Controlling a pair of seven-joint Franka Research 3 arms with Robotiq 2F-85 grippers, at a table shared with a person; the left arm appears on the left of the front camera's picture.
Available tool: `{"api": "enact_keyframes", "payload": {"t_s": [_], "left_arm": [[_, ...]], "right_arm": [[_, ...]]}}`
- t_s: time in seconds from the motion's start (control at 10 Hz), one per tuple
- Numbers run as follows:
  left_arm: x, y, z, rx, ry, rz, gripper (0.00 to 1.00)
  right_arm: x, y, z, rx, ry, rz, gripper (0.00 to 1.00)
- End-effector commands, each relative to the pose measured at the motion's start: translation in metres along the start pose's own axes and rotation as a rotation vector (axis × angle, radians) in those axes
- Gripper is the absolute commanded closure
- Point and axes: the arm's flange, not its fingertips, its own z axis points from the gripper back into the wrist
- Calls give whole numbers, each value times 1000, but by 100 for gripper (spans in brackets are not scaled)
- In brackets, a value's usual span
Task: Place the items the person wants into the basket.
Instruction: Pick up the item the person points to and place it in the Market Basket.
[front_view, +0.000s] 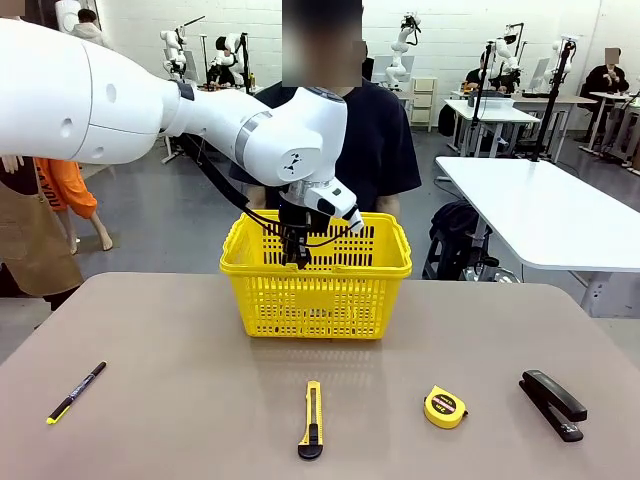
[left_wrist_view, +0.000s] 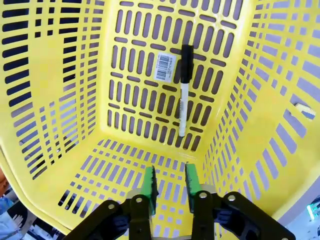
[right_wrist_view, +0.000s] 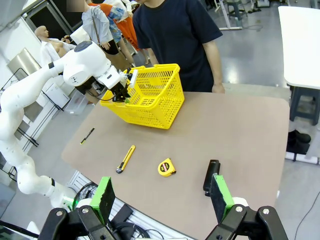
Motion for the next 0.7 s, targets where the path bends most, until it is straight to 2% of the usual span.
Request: {"api": "enact_keyframes", "payload": {"t_s": [0.0, 0.1, 0.2, 0.4, 0.6], "left_arm": [[1, 7, 1, -7, -22, -23, 0], [2, 7, 2, -12, -24, -22, 0], [2, 8, 2, -15, -25, -22, 16], [1, 8, 2, -17, -25, -24, 0], [2, 9, 2, -23, -22, -22, 0]], "right_arm": [[0, 1, 0, 8, -2, 7, 0], [0, 1, 0, 8, -2, 7, 0], [0, 1, 0, 8, -2, 7, 0], [0, 1, 0, 8, -2, 7, 0], [0, 1, 0, 8, -2, 7, 0]]}}
